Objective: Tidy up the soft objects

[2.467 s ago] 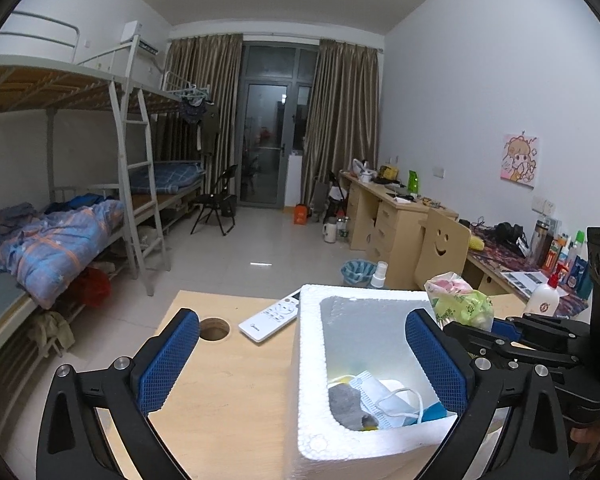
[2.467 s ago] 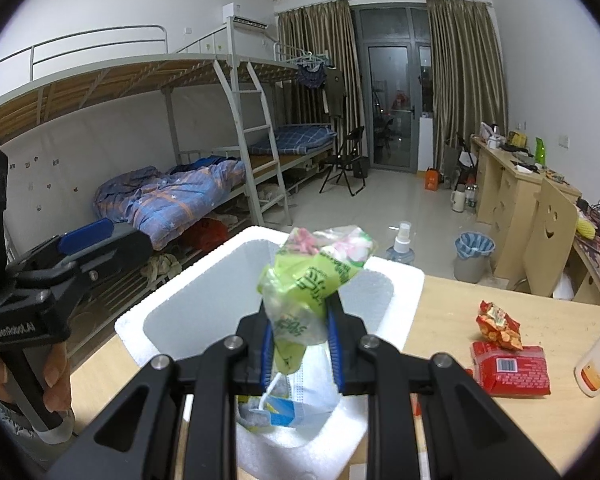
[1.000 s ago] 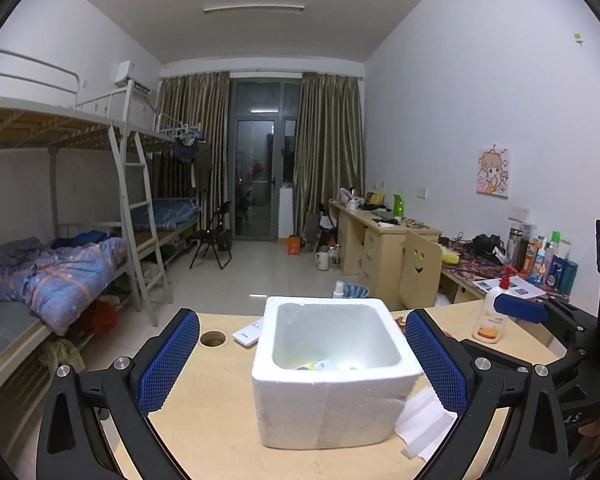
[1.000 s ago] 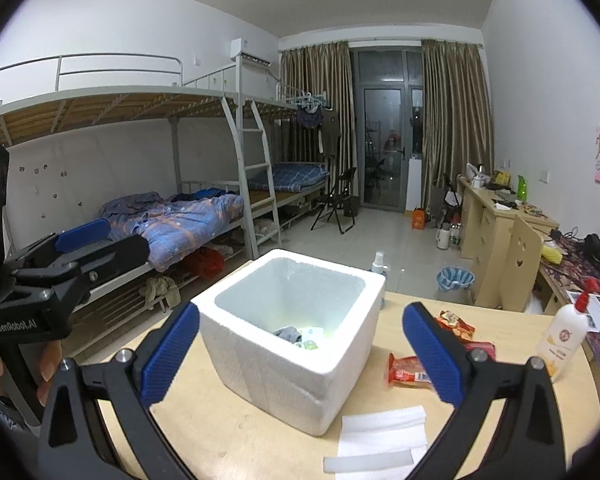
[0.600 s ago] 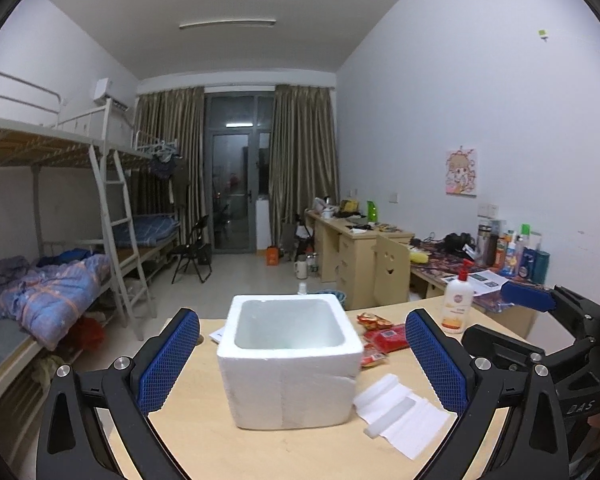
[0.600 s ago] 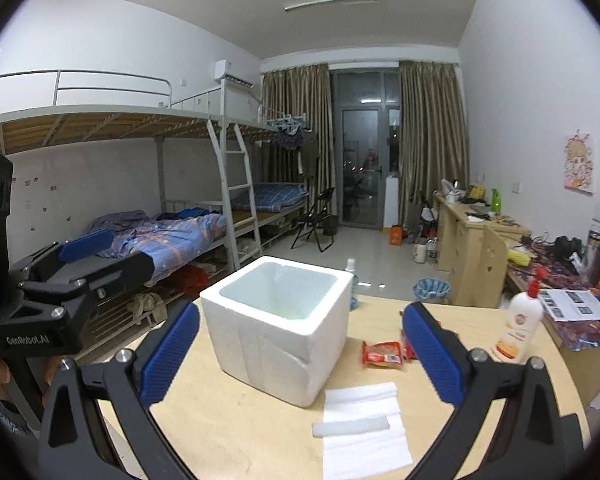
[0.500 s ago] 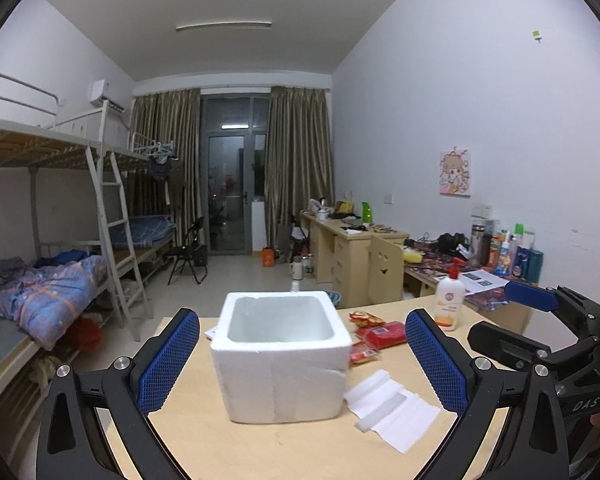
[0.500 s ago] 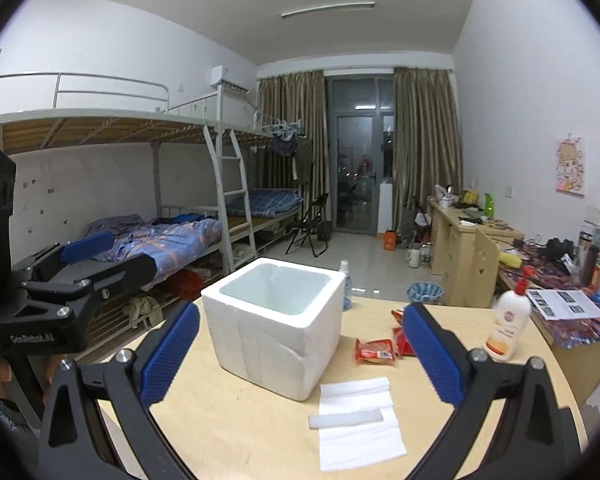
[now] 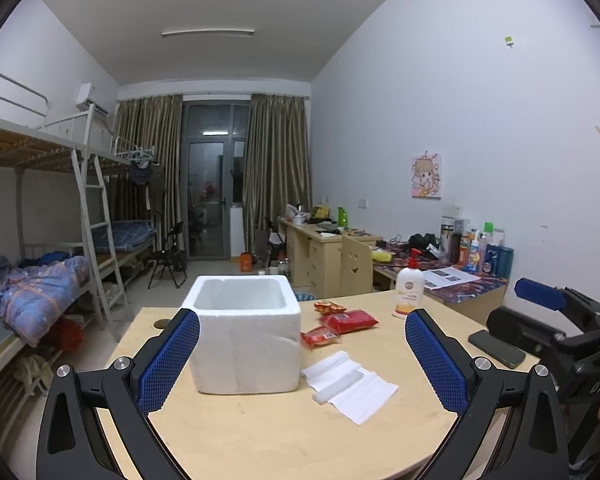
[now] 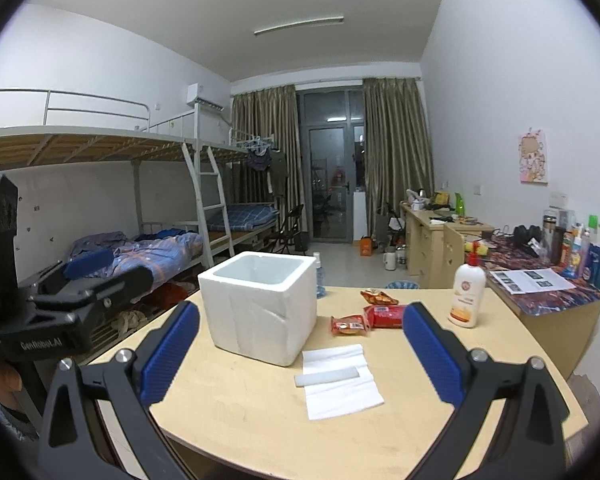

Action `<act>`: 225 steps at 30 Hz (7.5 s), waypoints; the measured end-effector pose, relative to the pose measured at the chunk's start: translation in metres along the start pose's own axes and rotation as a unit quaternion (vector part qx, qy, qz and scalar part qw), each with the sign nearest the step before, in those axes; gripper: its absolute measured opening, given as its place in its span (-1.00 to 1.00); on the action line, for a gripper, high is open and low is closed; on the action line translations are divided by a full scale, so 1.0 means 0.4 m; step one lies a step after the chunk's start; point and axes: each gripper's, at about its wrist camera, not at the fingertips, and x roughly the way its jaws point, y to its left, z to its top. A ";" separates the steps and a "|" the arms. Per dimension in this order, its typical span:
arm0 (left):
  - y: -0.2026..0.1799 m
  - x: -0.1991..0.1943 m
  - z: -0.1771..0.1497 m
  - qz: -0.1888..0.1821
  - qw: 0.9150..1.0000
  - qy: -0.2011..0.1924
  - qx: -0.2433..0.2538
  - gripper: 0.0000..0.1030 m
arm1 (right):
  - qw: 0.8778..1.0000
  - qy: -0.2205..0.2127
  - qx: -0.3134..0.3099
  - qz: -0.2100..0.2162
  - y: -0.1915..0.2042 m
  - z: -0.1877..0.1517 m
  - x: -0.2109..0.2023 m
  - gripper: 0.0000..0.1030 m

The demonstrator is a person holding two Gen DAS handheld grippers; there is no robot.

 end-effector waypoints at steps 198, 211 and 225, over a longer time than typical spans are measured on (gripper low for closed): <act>0.027 0.484 -0.354 -0.188 0.934 0.297 0.059 0.05 | 0.980 0.194 0.043 0.018 -0.157 -0.248 0.390 1.00; -0.031 0.528 -0.404 -0.185 0.920 0.336 0.085 -0.48 | 0.979 0.196 0.044 0.019 -0.166 -0.256 0.381 1.00; 0.015 0.517 -0.394 -0.173 0.929 0.320 0.071 -0.76 | 0.978 0.206 0.025 0.029 -0.132 -0.253 0.405 1.00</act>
